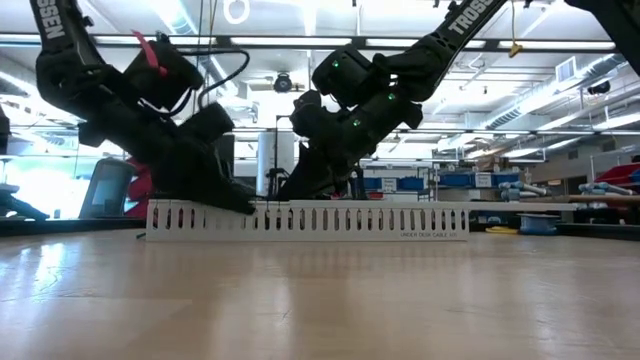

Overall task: Ziptie cables
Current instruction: Close the white cable duct with the white cable duct cover

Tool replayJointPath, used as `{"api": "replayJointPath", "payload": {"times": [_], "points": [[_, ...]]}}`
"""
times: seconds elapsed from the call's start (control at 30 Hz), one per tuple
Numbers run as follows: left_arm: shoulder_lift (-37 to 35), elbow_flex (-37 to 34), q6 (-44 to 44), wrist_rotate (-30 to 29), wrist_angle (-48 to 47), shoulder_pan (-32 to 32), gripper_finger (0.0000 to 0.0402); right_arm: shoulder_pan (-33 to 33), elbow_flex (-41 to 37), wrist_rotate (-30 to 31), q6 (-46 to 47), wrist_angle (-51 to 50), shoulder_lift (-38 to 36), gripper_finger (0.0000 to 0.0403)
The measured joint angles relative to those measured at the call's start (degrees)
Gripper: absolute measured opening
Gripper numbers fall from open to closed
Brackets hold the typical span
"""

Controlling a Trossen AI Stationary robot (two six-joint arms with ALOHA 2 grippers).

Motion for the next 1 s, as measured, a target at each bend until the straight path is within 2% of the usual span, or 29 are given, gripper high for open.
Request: {"api": "replayJointPath", "payload": {"times": [0.13, 0.47, 1.0], "points": [[2.09, 0.28, -0.05, -1.18, -0.71, -0.06, 0.0289, 0.0, 0.0, -0.1, 0.0, 0.0, 0.0, 0.0], [11.06, 5.62, -1.12, -0.93, 4.5, -0.04, 0.0289, -0.07, -0.09, -0.27, 0.07, -0.37, 0.02, 0.0], [12.06, 6.4, -2.34, 1.02, 9.33, 0.05, 0.0289, 0.02, -0.02, -0.42, 0.07, -0.31, 0.04, 0.0]]}}
